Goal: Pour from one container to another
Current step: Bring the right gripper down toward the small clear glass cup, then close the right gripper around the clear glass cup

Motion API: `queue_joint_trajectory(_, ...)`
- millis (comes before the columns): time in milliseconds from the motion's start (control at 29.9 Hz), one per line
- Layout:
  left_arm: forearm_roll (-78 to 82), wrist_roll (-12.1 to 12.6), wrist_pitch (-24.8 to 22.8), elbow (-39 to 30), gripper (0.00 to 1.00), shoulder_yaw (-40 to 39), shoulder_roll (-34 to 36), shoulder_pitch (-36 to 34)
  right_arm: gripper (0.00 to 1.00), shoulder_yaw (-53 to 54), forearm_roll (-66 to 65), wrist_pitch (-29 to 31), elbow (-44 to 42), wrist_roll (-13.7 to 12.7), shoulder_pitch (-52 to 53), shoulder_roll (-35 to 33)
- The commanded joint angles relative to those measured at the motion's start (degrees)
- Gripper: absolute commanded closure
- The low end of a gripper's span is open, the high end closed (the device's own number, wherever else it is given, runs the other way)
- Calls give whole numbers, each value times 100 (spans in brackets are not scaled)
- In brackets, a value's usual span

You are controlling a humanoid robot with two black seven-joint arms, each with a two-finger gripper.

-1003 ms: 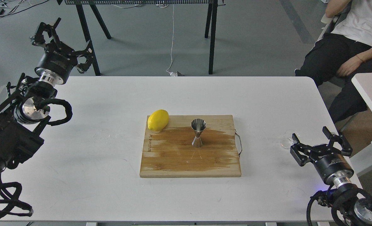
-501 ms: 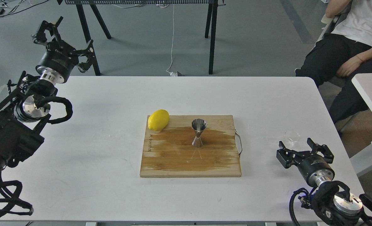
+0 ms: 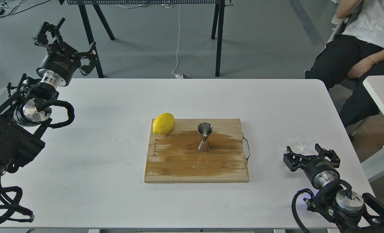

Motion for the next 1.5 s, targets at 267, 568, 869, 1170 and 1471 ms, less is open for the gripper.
queue_joint_trajectory(267, 4, 15, 0, -42, 0, 105, 94, 23, 5, -52, -24, 53, -289, -34, 189, 138)
queue_joint_trajectory(568, 4, 138, 114, -50, 0, 202, 111, -3, 8, -25, -24, 254, -412, -69, 207, 147)
queue_joint_trajectory(869, 4, 296, 123, -50, 0, 202, 120, -100, 16, 18, -15, 422, -701, -96, 277, 349)
queue_joint_trajectory(1170, 4, 279, 167, -50, 0, 211, 190, -56, 17, -43, -24, 571, -781, -105, 278, 384)
queue_joint_trajectory(1471, 4, 279, 141, -50, 0, 211, 357, -38, 21, -43, -24, 589, -869, -140, 295, 419)
